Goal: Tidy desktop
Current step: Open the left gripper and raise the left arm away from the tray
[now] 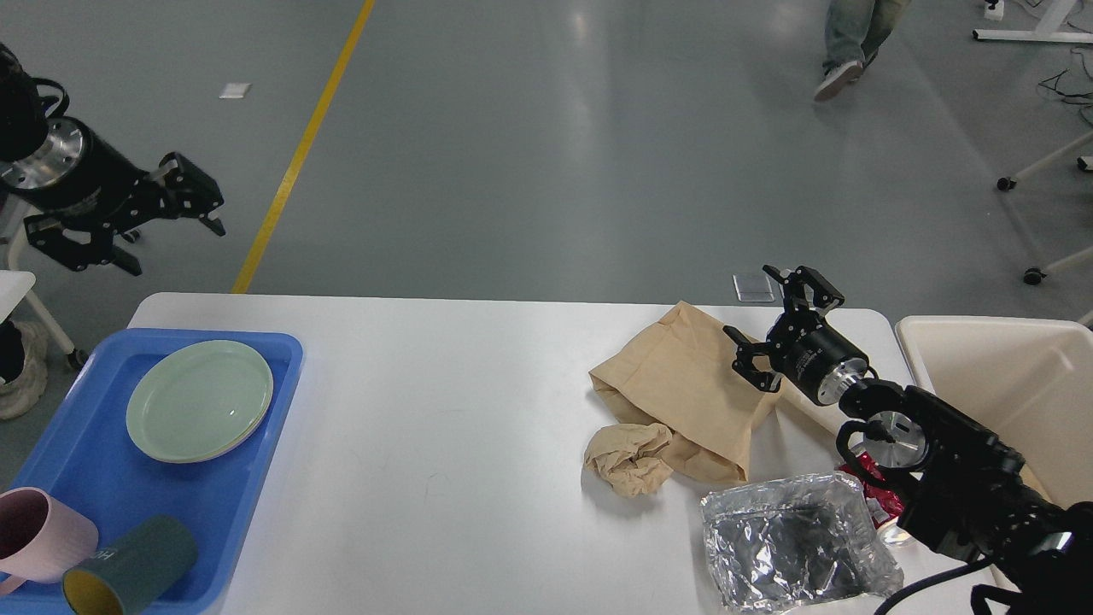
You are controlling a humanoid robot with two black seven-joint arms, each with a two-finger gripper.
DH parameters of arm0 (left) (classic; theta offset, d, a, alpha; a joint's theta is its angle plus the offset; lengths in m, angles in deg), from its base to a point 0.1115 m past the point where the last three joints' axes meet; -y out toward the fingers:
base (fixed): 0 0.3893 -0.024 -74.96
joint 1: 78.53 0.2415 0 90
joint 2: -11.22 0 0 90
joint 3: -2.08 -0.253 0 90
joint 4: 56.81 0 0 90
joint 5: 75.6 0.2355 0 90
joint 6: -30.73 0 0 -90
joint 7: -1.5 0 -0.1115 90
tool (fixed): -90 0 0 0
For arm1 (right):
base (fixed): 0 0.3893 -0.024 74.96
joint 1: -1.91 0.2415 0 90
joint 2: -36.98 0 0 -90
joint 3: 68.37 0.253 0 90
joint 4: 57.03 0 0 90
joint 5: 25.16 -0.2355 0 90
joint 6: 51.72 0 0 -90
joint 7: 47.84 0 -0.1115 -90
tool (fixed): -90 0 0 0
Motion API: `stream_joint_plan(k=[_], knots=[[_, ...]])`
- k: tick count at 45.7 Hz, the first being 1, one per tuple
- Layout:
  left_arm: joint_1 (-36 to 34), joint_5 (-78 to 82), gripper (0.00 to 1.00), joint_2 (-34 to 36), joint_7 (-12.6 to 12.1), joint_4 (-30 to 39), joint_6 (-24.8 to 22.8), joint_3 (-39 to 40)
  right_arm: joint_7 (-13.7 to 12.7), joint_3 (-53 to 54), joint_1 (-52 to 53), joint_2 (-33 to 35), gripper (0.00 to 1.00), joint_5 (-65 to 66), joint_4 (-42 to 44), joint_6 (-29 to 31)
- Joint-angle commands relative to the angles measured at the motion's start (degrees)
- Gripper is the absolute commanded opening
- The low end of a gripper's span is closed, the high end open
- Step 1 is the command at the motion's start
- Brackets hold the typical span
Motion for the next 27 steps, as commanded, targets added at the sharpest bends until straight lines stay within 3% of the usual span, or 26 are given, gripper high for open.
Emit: stream_joint_plan(k=[1, 11, 16, 19, 24, 27], knots=[[-4.4, -0.4, 0.96, -0.4, -0.3, -0.8, 0.0, 5.0, 0.0, 0.0, 0.0, 0.0, 1.0, 0.0, 0.0, 0.0], [-9.0, -0.5, 0.96, 0.6, -0.7, -1.6, 1.7, 17.2, 0.0, 0.0, 0.0, 0.0, 1.0, 0.1, 0.0, 0.0], [-7.8, -0.5, 0.96, 1.6, -2.2, -6.5, 2.2, 26.6, 0.0, 0.0, 0.0, 0.0, 1.0, 0.1, 0.0, 0.0], [-5.0, -0.4, 0.96, 2.4, -4.9, -9.2, 2.2, 33.6, 0.0, 0.0, 0.0, 0.0, 1.0, 0.1, 0.0, 0.0], [0.0, 0.3, 0.96, 2.8, -12.1, -13.4, 2.3, 47.8, 0.0, 0.0, 0.0, 0.0, 1.0, 0.0, 0.0, 0.0], [2.0, 0.4, 0.96, 2.8, -14.7, -15.3, 1.6, 52.9, 0.0, 0.0, 0.0, 0.0, 1.0, 0.0, 0.0, 0.0]])
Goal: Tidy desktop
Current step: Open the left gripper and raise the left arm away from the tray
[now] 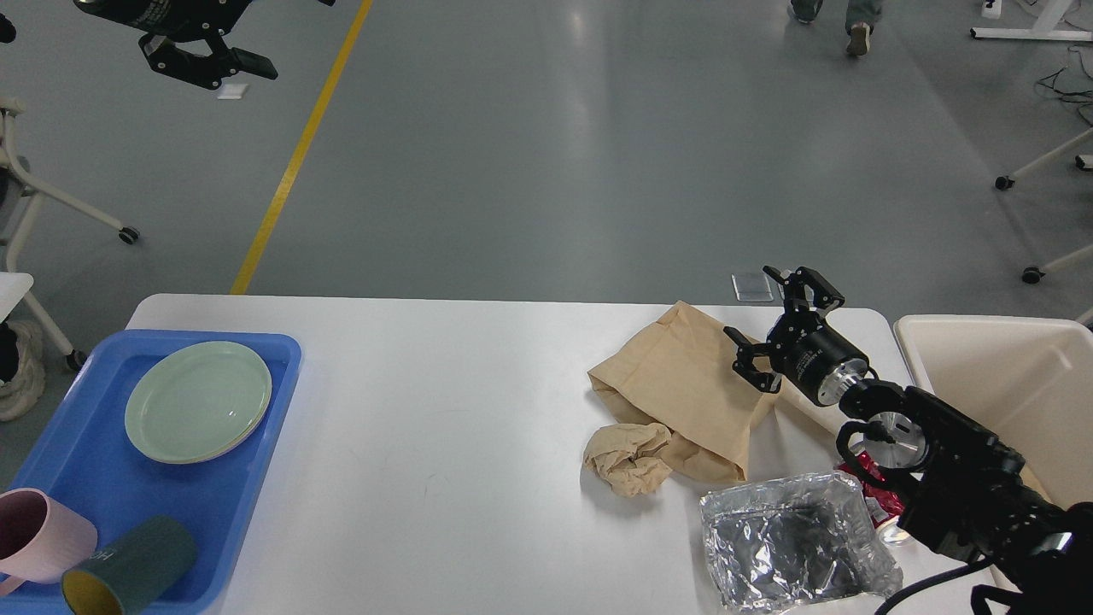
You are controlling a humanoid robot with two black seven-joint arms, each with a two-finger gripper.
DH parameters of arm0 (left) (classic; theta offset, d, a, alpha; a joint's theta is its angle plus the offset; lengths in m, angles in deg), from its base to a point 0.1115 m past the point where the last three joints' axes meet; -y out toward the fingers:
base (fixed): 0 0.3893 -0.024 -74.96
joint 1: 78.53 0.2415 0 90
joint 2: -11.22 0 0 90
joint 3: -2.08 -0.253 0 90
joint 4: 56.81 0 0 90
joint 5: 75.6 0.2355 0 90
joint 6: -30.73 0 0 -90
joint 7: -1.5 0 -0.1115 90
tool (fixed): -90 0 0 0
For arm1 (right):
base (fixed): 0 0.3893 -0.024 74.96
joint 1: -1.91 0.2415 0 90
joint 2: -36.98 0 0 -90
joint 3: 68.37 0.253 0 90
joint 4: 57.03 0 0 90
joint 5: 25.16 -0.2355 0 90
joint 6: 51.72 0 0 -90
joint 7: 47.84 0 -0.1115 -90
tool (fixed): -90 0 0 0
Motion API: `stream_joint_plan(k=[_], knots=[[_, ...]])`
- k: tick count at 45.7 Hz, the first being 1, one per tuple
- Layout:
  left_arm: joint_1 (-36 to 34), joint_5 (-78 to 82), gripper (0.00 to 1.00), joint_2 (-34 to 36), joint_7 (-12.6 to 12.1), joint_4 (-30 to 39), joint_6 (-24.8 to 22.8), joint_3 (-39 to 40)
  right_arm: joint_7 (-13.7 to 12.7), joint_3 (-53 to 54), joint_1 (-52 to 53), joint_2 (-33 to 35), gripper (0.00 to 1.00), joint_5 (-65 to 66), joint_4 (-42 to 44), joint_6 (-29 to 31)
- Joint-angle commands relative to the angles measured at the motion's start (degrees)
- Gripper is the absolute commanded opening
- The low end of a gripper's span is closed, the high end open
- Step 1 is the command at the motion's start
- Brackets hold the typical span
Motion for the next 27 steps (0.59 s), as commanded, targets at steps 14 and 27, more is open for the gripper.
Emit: stream_joint_plan(k=[14, 27], knots=[[6.3, 1.7, 0.96, -3.0, -5.7, -5.3, -0.4, 12.1, 0.0, 0.1, 0.0, 0.0, 1.0, 0.0, 0.0, 0.0], [8.7, 1.4, 0.96, -4.0, -5.7, -5.3, 2.0, 23.0, 0.0, 0.0, 0.1, 0.0, 1.0, 0.0, 0.0, 0.0]])
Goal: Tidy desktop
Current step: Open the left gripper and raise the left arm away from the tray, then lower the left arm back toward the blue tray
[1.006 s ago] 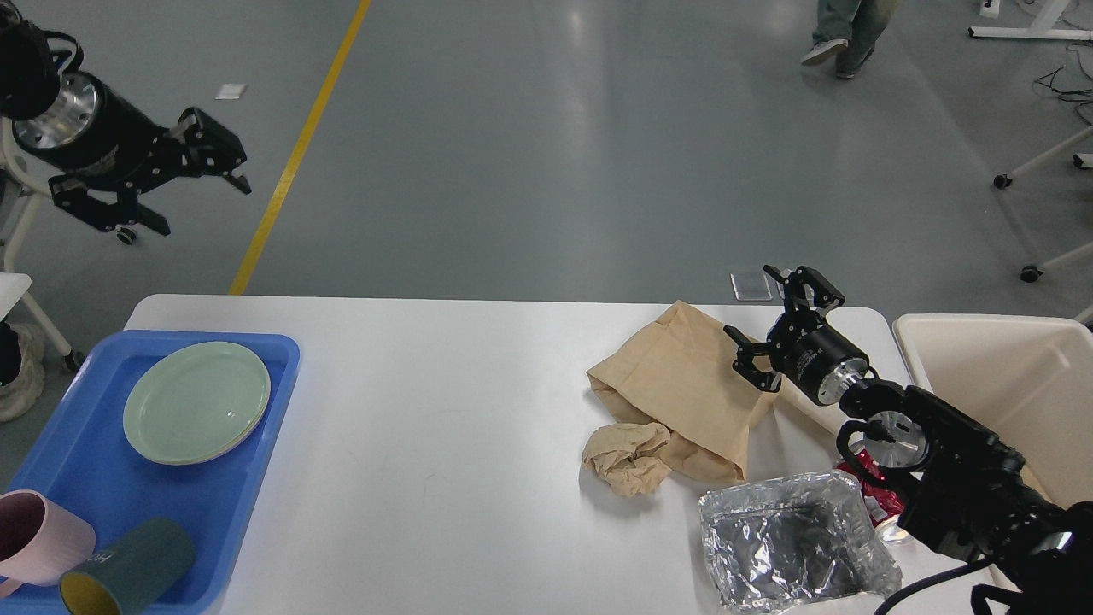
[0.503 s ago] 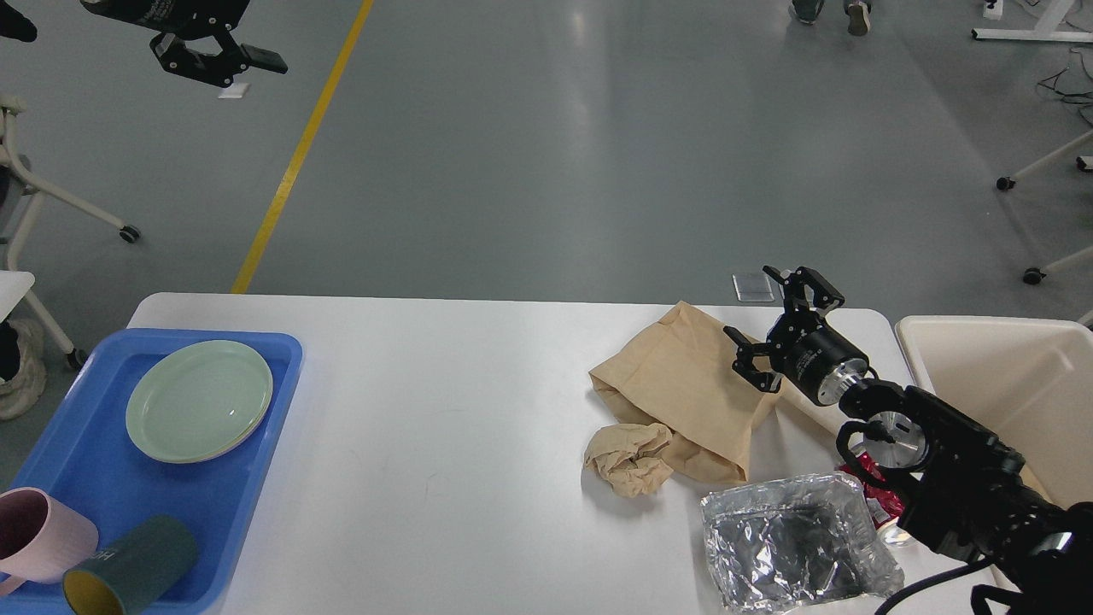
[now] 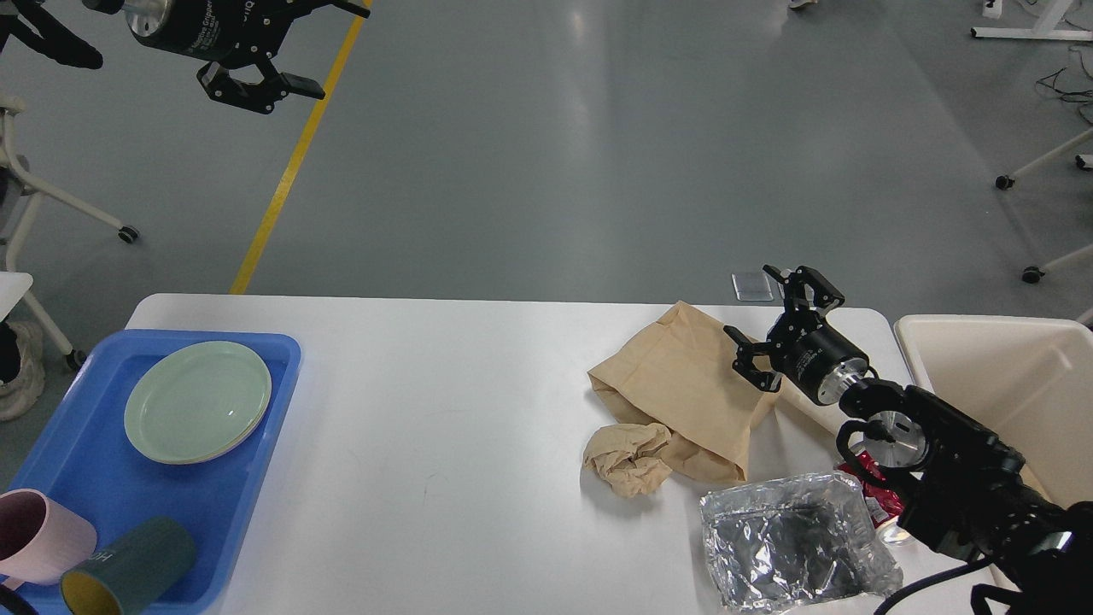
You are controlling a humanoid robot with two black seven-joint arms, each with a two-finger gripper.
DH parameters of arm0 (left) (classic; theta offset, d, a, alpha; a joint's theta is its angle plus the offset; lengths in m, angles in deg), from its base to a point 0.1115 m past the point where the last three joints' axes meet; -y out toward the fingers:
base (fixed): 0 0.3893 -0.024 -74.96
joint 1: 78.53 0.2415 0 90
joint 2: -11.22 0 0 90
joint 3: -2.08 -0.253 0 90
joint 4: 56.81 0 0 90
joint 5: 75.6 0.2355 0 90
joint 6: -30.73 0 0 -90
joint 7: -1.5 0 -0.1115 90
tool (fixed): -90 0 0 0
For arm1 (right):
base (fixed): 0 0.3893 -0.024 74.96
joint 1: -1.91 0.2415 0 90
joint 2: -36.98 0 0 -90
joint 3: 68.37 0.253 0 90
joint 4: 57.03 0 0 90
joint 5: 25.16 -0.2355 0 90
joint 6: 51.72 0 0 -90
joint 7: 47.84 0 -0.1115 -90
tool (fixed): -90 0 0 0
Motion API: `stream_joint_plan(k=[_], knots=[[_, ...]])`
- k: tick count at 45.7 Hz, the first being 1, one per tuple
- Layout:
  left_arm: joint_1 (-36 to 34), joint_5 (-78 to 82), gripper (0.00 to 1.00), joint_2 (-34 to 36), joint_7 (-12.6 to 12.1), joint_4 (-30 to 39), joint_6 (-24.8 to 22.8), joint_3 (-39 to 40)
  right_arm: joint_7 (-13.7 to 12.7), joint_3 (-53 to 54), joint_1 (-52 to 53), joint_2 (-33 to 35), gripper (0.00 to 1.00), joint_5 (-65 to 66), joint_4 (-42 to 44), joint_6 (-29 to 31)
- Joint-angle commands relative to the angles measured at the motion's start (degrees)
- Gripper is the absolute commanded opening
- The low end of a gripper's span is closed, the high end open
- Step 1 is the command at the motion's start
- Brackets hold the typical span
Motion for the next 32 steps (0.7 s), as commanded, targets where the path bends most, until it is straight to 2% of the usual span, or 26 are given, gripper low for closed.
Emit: stream_joint_plan(k=[1, 10, 23, 32], knots=[[1.8, 0.0, 0.96, -0.3, 0.0, 0.0, 1.8, 7.7, 0.0, 0.0, 0.0, 0.0, 1.0, 0.0, 0.0, 0.0], [9.3, 0.4, 0.96, -2.2, -0.1, 0.0, 7.0, 20.8, 0.0, 0.0, 0.0, 0.0, 1.0, 0.1, 0.0, 0.0], [14.7, 0.2, 0.96, -4.3, -0.1, 0.0, 20.2, 22.3, 0.0, 0.0, -0.1, 0.0, 1.0, 0.0, 0.0, 0.0], [18.9, 0.1, 0.96, -7.5, -0.1, 0.0, 23.3, 27.3, 0.0, 0.0, -0.1, 0.0, 1.0, 0.0, 0.0, 0.0]])
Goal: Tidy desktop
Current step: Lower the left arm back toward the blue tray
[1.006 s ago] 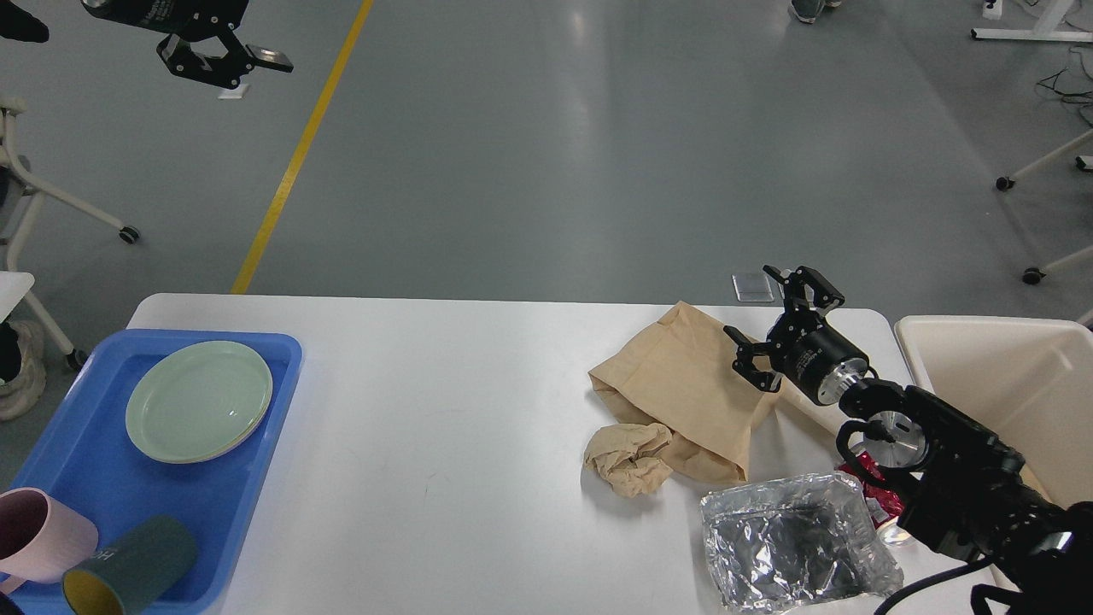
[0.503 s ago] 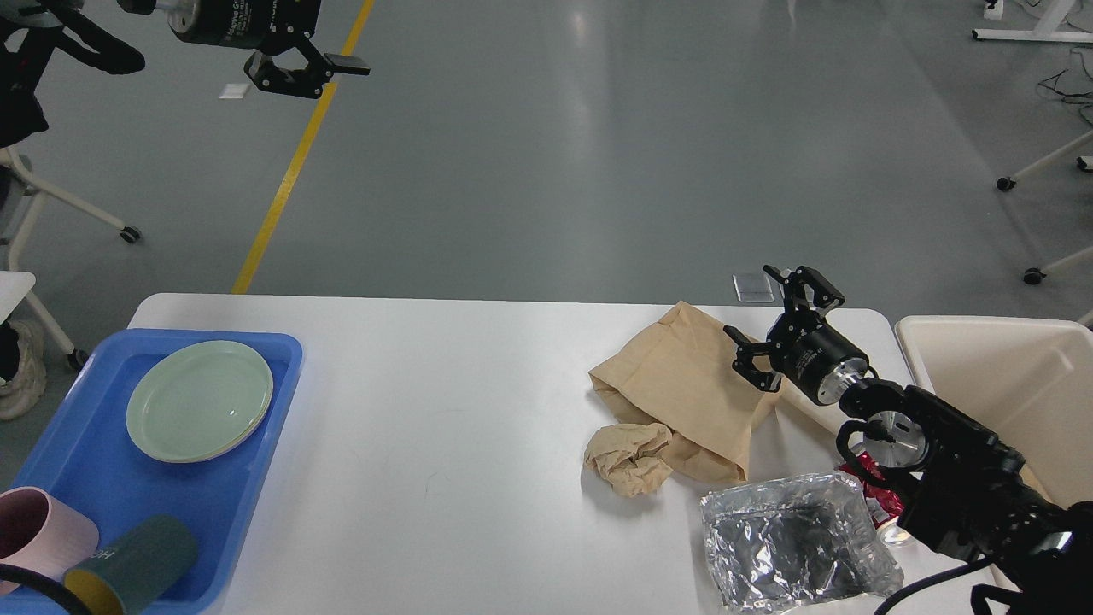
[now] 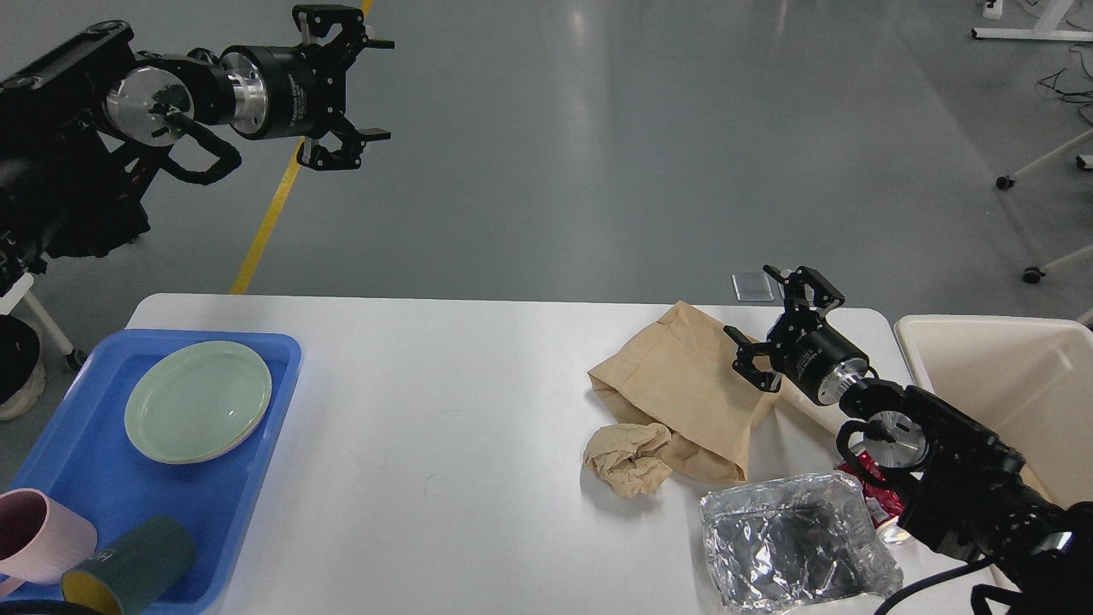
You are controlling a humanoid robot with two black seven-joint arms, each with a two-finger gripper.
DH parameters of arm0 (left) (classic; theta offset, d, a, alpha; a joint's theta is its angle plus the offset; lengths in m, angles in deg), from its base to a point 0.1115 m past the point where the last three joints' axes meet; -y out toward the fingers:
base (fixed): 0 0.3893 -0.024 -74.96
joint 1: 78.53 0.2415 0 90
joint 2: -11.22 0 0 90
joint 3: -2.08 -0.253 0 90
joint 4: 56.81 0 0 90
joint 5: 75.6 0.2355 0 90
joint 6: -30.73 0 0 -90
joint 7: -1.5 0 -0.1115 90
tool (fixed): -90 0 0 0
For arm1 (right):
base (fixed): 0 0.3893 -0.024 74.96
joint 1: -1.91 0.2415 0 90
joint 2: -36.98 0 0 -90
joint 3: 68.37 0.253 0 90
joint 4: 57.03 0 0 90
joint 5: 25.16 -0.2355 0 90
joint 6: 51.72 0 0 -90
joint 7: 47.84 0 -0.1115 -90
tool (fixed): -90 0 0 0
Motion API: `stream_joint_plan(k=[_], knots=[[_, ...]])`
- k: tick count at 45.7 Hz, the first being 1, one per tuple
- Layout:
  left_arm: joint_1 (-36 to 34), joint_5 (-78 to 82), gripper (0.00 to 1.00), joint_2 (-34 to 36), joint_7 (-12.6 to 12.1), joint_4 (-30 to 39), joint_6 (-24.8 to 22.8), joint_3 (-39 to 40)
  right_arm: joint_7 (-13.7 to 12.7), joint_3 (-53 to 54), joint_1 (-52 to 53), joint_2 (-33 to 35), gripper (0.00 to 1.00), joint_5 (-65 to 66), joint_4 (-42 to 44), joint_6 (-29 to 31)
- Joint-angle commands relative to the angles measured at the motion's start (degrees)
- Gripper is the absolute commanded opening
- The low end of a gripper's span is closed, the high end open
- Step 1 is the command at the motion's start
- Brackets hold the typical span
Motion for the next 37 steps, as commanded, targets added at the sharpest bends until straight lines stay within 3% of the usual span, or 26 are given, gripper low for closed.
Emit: stream_joint_plan(k=[1, 9, 18, 31, 37], knots=[[2.8, 0.0, 0.96, -2.5, -0.1, 0.0, 1.3, 4.1, 0.0, 0.0, 0.0, 0.0, 1.0, 0.0, 0.0, 0.0], [7.6, 0.0, 0.96, -6.8, -0.1, 0.0, 4.2, 11.8, 0.0, 0.0, 0.0, 0.0, 1.0, 0.0, 0.0, 0.0], [15.1, 0.0, 0.96, -9.4, -0.1, -0.1, 11.1, 20.1, 0.0, 0.0, 0.0, 0.0, 1.0, 0.1, 0.0, 0.0], [22.2, 0.2, 0.96, -11.6, -0.1, -1.2, 23.4, 22.0, 0.0, 0.0, 0.0, 0.0, 1.0, 0.0, 0.0, 0.0], [25.0, 0.1, 0.97, -13.0, 0.9, -1.2, 23.5, 23.4, 0.0, 0.0, 0.0, 0.0, 1.0, 0.0, 0.0, 0.0]])
